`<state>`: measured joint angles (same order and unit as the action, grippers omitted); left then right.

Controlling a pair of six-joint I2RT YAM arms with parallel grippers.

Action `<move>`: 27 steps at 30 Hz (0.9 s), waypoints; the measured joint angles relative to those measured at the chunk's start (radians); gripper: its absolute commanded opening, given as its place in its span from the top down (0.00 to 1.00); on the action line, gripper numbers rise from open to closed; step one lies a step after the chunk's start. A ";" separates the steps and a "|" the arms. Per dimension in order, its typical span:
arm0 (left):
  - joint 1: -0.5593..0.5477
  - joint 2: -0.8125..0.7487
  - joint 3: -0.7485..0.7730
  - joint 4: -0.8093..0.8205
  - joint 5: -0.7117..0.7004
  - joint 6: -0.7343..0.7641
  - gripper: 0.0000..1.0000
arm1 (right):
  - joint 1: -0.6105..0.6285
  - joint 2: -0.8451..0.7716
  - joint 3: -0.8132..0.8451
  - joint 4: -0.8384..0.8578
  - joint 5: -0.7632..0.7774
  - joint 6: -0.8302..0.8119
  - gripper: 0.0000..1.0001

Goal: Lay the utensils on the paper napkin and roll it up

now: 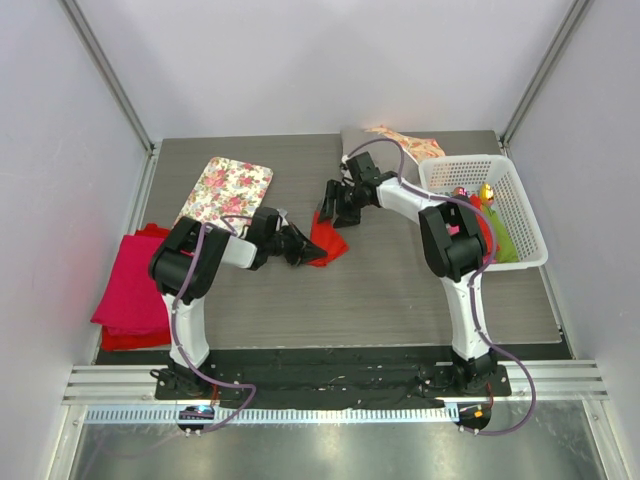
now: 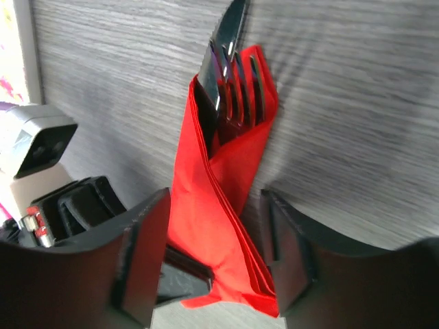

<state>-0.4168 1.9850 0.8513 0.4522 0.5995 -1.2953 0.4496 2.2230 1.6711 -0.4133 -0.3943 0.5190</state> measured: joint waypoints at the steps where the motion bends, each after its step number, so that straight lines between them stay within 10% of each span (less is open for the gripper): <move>1: 0.000 0.000 0.000 -0.001 0.000 0.000 1.00 | 0.005 0.006 0.010 -0.008 0.005 -0.006 0.45; 7: 0.000 0.000 0.002 -0.003 0.000 0.005 1.00 | 0.031 0.032 0.052 -0.041 0.039 -0.033 0.57; 15: 0.000 0.000 0.011 -0.019 0.000 0.019 1.00 | 0.038 0.048 0.064 -0.057 0.076 -0.047 0.99; 27: 0.002 -0.002 -0.017 0.050 -0.008 0.012 0.81 | 0.011 0.006 -0.081 0.149 -0.035 -0.010 0.99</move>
<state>-0.4145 1.9835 0.8341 0.5026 0.5915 -1.2831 0.4606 2.2295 1.5898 -0.2642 -0.4297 0.5091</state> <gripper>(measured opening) 0.104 0.038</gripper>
